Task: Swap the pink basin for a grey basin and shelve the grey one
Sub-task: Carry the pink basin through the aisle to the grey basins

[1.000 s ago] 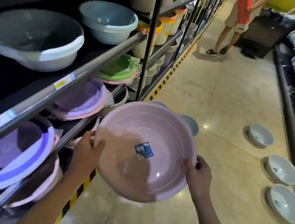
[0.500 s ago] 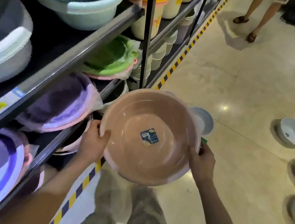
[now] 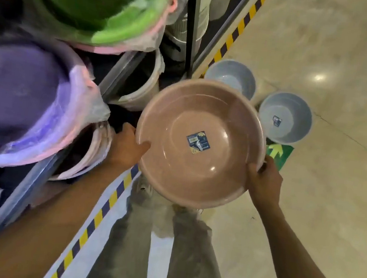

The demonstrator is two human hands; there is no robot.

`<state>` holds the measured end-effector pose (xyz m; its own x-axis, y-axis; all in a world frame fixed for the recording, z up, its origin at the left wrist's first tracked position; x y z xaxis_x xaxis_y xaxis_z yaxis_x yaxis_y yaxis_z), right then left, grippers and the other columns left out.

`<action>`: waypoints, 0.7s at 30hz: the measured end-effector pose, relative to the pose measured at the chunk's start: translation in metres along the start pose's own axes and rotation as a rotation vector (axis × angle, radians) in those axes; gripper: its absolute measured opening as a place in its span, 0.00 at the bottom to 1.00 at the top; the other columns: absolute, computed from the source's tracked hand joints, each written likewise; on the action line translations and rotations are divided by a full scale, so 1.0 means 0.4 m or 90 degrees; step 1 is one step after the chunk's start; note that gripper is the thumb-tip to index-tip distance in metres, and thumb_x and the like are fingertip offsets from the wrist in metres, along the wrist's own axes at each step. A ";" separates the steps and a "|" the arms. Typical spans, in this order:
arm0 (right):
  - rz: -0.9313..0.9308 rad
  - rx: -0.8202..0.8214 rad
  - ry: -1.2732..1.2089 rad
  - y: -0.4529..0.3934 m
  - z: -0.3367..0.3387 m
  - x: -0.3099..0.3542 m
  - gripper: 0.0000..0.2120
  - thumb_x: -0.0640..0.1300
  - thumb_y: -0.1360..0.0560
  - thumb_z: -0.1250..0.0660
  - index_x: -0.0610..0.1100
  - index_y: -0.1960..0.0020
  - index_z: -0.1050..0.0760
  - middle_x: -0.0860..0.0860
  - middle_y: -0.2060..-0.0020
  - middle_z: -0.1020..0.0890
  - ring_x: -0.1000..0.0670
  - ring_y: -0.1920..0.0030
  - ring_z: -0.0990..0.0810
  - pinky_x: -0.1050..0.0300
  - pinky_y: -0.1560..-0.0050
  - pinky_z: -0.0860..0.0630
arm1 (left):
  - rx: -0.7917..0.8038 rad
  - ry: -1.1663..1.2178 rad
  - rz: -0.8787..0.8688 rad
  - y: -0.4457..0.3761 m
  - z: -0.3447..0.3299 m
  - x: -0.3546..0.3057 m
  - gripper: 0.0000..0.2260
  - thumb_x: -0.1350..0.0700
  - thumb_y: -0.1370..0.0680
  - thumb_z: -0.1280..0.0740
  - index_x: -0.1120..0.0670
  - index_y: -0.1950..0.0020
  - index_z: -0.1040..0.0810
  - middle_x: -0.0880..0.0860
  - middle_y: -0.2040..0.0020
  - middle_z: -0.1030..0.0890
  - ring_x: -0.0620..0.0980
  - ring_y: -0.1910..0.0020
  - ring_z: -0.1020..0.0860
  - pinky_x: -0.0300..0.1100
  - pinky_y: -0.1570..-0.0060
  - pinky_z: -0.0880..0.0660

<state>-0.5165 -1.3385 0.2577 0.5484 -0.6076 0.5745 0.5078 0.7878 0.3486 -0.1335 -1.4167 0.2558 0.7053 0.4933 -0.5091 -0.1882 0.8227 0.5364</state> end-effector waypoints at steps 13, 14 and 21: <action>-0.002 0.042 0.079 -0.332 -0.642 -0.397 0.18 0.49 0.24 0.35 0.41 0.38 0.23 0.56 0.69 0.24 0.56 0.69 0.25 0.61 0.70 0.34 | 0.007 -0.045 0.029 -0.544 -0.512 0.437 0.19 0.51 0.27 0.24 0.55 0.49 0.33 0.54 0.53 0.23 0.55 0.56 0.25 0.46 0.57 0.30; -0.004 0.043 0.081 -0.353 -0.684 -0.423 0.17 0.49 0.24 0.35 0.41 0.39 0.22 0.55 0.70 0.24 0.55 0.69 0.26 0.62 0.70 0.34 | 0.008 -0.059 0.023 -0.577 -0.545 0.464 0.19 0.50 0.27 0.24 0.55 0.49 0.33 0.53 0.54 0.23 0.54 0.57 0.25 0.46 0.57 0.30; -0.015 0.055 0.083 -0.429 -0.879 -0.547 0.14 0.49 0.23 0.34 0.43 0.42 0.22 0.57 0.69 0.24 0.58 0.68 0.27 0.61 0.69 0.36 | 0.004 -0.068 0.033 -0.726 -0.712 0.618 0.19 0.47 0.26 0.26 0.51 0.47 0.34 0.57 0.47 0.20 0.59 0.53 0.21 0.53 0.54 0.22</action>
<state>-0.4901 -1.3760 -0.1882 0.6220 -0.6293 0.4659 0.4659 0.7757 0.4258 -0.0991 -1.4533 -0.2175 0.7634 0.5017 -0.4068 -0.2220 0.7953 0.5641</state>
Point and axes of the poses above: each hand's wrist, its own y-axis away from the middle knuckle, its own z-axis out of the back of the hand, x = y × z, the point moved 8 cm from there along -y, towards the middle knuckle
